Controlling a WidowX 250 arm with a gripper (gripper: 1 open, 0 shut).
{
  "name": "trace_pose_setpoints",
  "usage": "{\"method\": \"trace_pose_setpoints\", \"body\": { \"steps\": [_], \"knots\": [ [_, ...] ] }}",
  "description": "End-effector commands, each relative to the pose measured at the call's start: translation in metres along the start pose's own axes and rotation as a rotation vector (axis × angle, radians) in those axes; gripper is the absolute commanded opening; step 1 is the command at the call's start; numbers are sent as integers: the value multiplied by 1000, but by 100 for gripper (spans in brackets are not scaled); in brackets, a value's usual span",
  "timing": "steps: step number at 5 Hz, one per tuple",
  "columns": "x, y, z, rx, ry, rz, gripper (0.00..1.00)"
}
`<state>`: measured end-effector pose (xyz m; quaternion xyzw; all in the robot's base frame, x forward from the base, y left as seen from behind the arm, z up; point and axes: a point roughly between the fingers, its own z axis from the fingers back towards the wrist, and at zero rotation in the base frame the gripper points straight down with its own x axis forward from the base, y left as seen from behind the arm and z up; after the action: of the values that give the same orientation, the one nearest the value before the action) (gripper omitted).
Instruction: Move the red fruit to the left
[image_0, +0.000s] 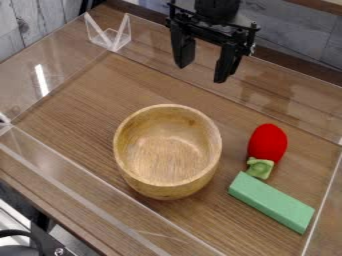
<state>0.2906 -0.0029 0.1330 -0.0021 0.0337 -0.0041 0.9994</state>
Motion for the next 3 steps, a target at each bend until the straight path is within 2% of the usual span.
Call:
{"method": "trace_pose_setpoints", "body": {
  "steps": [1, 2, 3],
  "knots": [
    [1, -14, -3, -1, 26, -40, 100],
    [4, -30, -5, -2, 46, -82, 100],
    [8, -58, -19, -1, 27, -95, 100]
  ]
}}
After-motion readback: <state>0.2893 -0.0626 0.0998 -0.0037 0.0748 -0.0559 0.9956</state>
